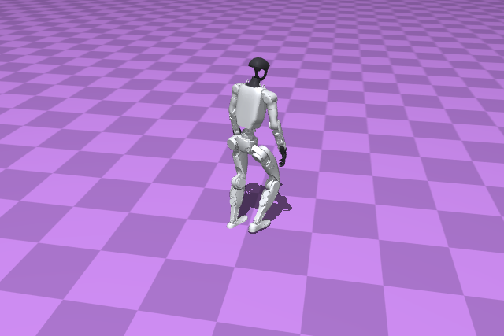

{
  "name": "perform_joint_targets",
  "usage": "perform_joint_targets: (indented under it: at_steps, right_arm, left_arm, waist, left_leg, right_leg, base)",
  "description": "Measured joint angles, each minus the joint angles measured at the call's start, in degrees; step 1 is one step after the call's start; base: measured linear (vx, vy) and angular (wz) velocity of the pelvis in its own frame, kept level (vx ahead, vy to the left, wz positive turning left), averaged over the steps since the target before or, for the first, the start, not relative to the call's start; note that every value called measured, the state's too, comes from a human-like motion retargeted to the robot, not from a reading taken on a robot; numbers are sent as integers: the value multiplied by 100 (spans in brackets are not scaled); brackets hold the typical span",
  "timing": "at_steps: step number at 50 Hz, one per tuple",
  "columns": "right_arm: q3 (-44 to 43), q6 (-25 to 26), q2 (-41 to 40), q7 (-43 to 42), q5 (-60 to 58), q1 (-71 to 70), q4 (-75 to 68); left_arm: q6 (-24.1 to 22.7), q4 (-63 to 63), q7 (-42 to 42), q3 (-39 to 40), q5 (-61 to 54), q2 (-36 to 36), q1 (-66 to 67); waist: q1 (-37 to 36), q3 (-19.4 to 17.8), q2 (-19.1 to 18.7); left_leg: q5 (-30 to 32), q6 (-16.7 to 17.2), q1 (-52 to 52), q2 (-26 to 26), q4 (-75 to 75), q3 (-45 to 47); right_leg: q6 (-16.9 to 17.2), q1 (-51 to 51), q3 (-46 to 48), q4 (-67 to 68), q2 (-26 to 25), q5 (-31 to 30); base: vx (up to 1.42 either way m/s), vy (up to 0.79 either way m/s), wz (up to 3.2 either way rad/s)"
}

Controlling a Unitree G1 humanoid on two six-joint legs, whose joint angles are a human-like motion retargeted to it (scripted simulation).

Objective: Walk

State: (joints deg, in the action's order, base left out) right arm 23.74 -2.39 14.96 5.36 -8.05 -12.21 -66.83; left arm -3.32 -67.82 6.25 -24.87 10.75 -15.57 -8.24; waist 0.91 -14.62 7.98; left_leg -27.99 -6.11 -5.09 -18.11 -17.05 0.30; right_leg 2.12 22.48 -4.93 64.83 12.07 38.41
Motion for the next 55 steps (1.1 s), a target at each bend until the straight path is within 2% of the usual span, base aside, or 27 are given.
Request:
perform_joint_targets:
  at_steps: [5, 10, 12, 14, 17, 18, 20, 22, 25, 27, 28, 30, 32, 35, 38, 45, 50, 53, 55]
  right_arm:
    - [-40, 26, 15, 13, 95, 109, -9]
    - [-108, 93, 13, 29, 132, 121, -208]
    - [-127, 129, -1, 31, 123, 224, -308]
    - [-172, 168, -10, 62, 101, 257, -433]
    - [-185, 229, -73, 69, 60, 454, -585]
    - [-192, 247, -98, 75, 43, 508, -635]
    - [-226, 267, -117, 155, -18, 485, -747]
    - [-206, 265, -153, 151, -12, 563, -764]
    - [-167, 238, -144, 185, 67, 523, -668]
    - [-149, 220, -98, 134, 134, 444, -546]
    - [-133, 201, -75, 70, 158, 421, -487]
    - [-156, 193, -5, -37, 229, 188, -347]
    - [-139, 147, 37, -192, 268, 64, -203]
    - [-203, 95, 125, -332, 372, -342, 54]
    - [-249, 20, 192, -464, 476, -634, 332]
    - [-282, -109, 305, -622, 340, -1119, 676]
    - [-251, -90, 142, -632, 257, -1000, 457]
    - [-242, -31, -94, -549, 201, -703, 103]
    - [-240, 3, -314, -382, 157, -512, -245]
  left_arm:
    - [21, -105, 91, 18, 3, 56, 12]
    - [-57, -148, 103, 57, -22, 77, -70]
    - [-84, -152, 81, 44, -34, 93, -59]
    - [-107, -170, 77, 56, -56, 80, -120]
    - [-117, -184, 35, 81, -92, 139, -34]
    - [-118, -193, 28, 99, -110, 149, -1]
    - [-110, -216, 91, 159, -198, 97, -22]
    - [-104, -231, 84, 183, -240, 126, 100]
    - [-86, -173, 117, 234, -326, 60, 209]
    - [-64, -72, 91, 277, -375, 20, 234]
    - [-67, -23, 47, 291, -388, 14, 261]
    - [-37, 103, 22, 364, -427, -76, 143]
    - [-47, 202, -66, 426, -421, -76, 175]
    - [-32, 319, -143, 549, -411, -142, 36]
    - [-46, 324, -261, 621, -390, -99, 18]
    - [-68, -42, -482, 686, -282, 74, -52]
    - [44, -420, -481, 706, -256, 197, 105]
    - [126, -713, -368, 657, -275, 250, 218]
    - [163, -898, -197, 594, -330, 203, 237]
  waist:
    - [324, 18, -112]
    - [537, 30, -542]
    - [555, 25, -541]
    - [566, 59, -703]
    - [513, 116, -646]
    - [492, 146, -644]
    - [579, 112, -935]
    - [513, 144, -984]
    - [427, 219, -1393]
    - [266, 317, -1531]
    - [172, 351, -1532]
    - [-7, 386, -1453]
    - [-217, 414, -1379]
    - [-465, 305, -1089]
    - [-664, 202, -877]
    - [-830, 149, -379]
    - [-946, 323, -109]
    - [-997, 465, 182]
    - [-968, 549, 571]
  left_leg:
    - [118, -33, -431, 36, 612, -248]
    - [23, 4, -839, 487, 1053, -447]
    - [-108, 46, -937, 495, 911, -456]
    - [-265, 130, -974, 686, 723, -465]
    - [-350, 270, -1062, 644, 219, -456]
    - [-351, 331, -1072, 648, -16, -497]
    - [-451, 576, -944, 1030, -939, -653]
    - [-86, 828, -728, 1148, -1888, -595]
    - [717, 1389, 158, 1785, -4066, -593]
    - [1131, 1475, 807, 2162, -5204, -484]
    - [1135, 1410, 1070, 2309, -5658, -390]
    - [901, 1160, 1728, 2547, -6320, -224]
    - [385, 928, 2239, 2716, -6619, -49]
    - [-157, 657, 2924, 2684, -6274, 259]
    - [-381, 610, 3408, 2576, -5320, 530]
    - [36, 709, 3755, 1805, -1728, 772]
    - [307, 512, 3915, 1509, -1819, 837]
    - [564, 298, 3937, 1247, -2520, 974]
    - [682, 104, 3736, 812, -2488, 1132]
  right_leg:
    - [37, 953, -132, 43, -284, -297]
    - [265, 1444, -102, -1602, -878, -882]
    - [372, 1571, -197, -2097, -948, -1008]
    - [404, 1513, -95, -2707, -1093, -1291]
    - [376, 1593, -128, -2366, -1129, -1480]
    - [339, 1578, -113, -2202, -1163, -1555]
    - [199, 1223, 228, -2303, -1412, -1802]
    - [61, 1093, 239, -2027, -1600, -1813]
    - [-272, 718, 530, -2259, -2198, -1786]
    - [-421, 482, 588, -2461, -2489, -1693]
    - [-466, 366, 584, -2438, -2570, -1572]
    - [-508, 2, 519, -2779, -2645, -1492]
    - [-536, -330, 442, -2782, -2694, -1246]
    - [-527, -1074, 218, -3165, -2537, -1012]
    - [-522, -1723, 9, -3360, -2384, -694]
    - [-456, -2817, -242, -3641, -1834, 1]
    - [-313, -2985, -323, -2641, -1550, 463]
    - [15, -2903, -174, -1627, -1092, 68]
    - [386, -2634, -177, -674, -620, -647]
  base:
    - [27, 5, 22]
    - [39, -1, 13]
    - [44, -7, 4]
    - [50, -10, 4]
    - [53, -14, -14]
    - [60, -15, -1]
    - [63, -15, 21]
    - [59, -14, -3]
    - [57, -12, -4]
    - [59, -9, -21]
    - [60, -9, -22]
    - [61, -8, -22]
    - [62, -7, -27]
    - [65, -5, -21]
    - [68, -2, -25]
    - [73, 2, -10]
    - [77, 5, -30]
    - [78, 8, -25]
    - [77, 10, 1]
